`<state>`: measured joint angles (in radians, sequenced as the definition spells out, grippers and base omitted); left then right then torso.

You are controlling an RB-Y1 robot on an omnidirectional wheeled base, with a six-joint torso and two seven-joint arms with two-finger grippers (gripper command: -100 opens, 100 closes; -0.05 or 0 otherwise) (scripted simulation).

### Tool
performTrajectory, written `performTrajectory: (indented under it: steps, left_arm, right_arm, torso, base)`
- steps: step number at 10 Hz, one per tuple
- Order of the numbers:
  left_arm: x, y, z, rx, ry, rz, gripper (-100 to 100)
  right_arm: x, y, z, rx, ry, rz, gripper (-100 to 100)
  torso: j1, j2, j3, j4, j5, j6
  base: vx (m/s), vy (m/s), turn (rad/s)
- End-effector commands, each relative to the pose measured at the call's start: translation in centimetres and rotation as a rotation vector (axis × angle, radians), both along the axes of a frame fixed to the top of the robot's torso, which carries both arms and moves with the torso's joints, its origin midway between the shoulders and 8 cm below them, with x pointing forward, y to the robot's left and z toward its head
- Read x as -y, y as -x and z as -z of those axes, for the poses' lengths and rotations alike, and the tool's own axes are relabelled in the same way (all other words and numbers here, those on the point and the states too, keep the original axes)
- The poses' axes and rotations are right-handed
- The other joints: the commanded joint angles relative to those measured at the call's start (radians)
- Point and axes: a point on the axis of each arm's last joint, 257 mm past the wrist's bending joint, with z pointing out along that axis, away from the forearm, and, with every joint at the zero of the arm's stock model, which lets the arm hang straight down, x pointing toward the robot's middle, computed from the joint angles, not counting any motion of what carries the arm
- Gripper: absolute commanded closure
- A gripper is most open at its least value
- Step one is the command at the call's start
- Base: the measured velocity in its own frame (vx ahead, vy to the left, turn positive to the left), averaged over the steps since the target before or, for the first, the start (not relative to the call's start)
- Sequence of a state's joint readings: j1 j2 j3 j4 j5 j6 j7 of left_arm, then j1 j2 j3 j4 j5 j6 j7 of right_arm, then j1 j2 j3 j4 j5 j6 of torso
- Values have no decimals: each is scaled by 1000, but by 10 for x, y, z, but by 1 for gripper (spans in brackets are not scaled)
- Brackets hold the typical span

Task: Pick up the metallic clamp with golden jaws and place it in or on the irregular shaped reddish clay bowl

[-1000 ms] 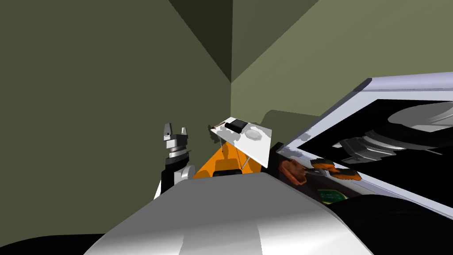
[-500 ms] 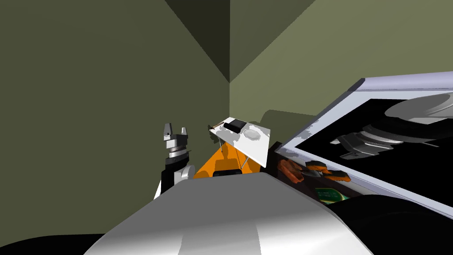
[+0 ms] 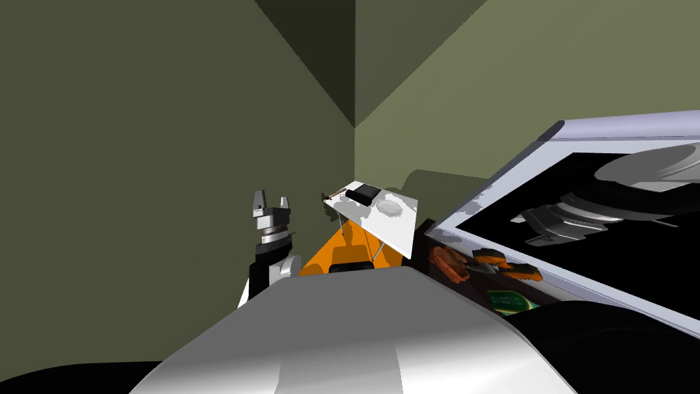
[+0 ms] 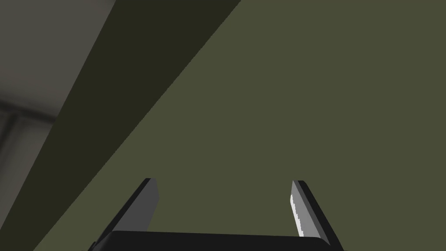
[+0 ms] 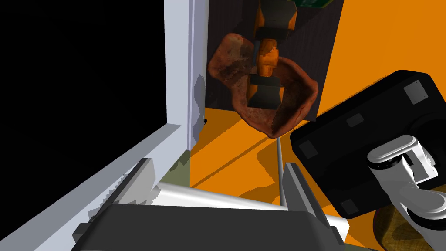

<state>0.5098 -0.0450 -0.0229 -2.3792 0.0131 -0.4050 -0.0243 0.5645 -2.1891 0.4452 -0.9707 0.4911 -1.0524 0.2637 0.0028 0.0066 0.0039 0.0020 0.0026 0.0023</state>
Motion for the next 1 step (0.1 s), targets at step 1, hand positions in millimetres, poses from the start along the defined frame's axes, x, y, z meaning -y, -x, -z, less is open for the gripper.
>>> performTrajectory:
  steps: [1]
  left_arm:
    - [0, 0, 0, 0, 0, 0, 0]
  right_arm:
    - [0, 0, 0, 0, 0, 0, 0]
  torso:
    - [0, 0, 0, 0, 0, 0]
  base:
    - [0, 0, 0]
